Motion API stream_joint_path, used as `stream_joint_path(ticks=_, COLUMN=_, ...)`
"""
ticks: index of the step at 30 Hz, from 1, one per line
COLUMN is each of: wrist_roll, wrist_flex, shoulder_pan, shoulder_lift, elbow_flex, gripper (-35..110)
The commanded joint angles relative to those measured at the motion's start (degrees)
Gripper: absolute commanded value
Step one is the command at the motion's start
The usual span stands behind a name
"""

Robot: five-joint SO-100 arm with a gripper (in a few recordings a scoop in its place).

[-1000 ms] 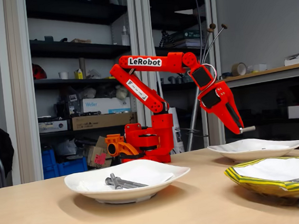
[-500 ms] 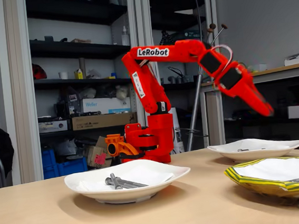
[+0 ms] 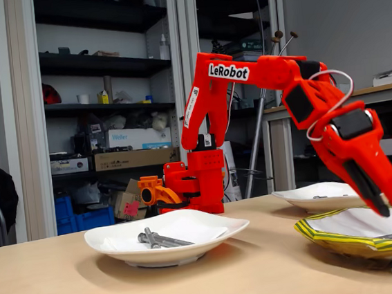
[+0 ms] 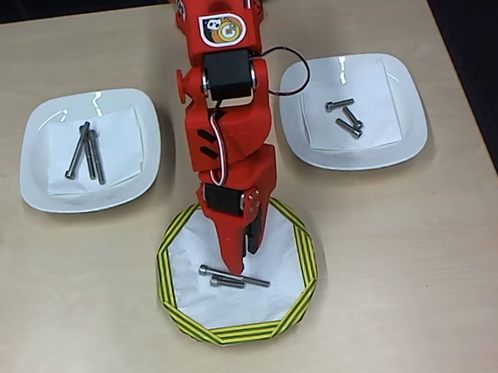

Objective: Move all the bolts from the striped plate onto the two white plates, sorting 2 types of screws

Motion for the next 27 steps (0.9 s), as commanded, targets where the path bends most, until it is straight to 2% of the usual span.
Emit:
stream_joint_path(ticks=1, wrist_roll=0.0, wrist_flex=4.8, shoulder_pan=-0.2, shoulder_lift=-1.7, elbow_flex=-4.2, gripper=14)
stream_joint_path(ticks=13, wrist_roll=-1.1, wrist_flex=14.4, shoulder_pan=1.8, shoulder_lift=-9.8, elbow_flex=-18.2, gripper=12)
stream_joint_path(ticks=27, wrist_roll=0.2, wrist_flex=17.6, shoulder_pan=1.8, shoulder_lift=-7.9, elbow_flex=-21.2, gripper=11)
